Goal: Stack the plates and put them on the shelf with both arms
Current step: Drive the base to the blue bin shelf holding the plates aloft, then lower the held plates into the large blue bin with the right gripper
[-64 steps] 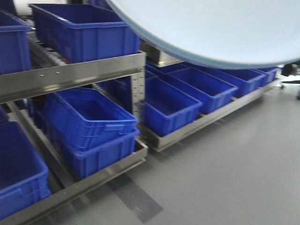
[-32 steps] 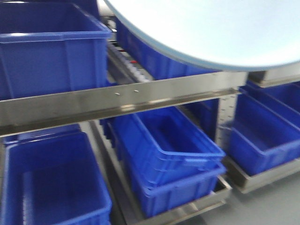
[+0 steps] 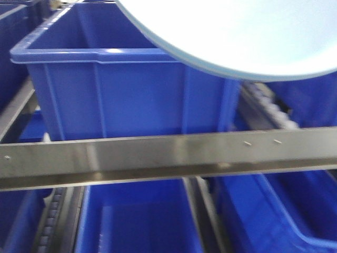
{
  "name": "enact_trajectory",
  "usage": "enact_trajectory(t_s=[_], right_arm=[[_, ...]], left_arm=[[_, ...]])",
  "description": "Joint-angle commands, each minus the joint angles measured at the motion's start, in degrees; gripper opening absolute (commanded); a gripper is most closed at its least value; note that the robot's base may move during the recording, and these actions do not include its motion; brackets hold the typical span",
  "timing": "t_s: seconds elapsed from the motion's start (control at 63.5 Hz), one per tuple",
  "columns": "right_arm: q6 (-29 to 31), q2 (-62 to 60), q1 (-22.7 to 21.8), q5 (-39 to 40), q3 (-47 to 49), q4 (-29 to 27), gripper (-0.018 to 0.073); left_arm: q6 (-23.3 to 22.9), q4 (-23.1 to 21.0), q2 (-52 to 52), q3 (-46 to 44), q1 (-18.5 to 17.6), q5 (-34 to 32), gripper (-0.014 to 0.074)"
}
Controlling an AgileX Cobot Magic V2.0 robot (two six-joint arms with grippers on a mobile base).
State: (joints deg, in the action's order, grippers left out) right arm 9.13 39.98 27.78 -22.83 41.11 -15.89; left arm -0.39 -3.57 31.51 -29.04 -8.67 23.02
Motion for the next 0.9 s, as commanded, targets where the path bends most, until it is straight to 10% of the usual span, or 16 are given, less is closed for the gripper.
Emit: enact_trajectory(t_s=[0.0,0.882], right_arm=[[0.0,-0.4,-0.1,5.6,1.8,-0.9,0.0058],[0.0,-0.4,-0.1,5.6,1.8,-0.9,0.0058]], left_arm=[[-0.6,-0.3,0.0,-1.6,-0.4,-4.1,0.0083],[-0.6,-0.3,0.0,-1.6,-0.4,-4.1,0.0083]])
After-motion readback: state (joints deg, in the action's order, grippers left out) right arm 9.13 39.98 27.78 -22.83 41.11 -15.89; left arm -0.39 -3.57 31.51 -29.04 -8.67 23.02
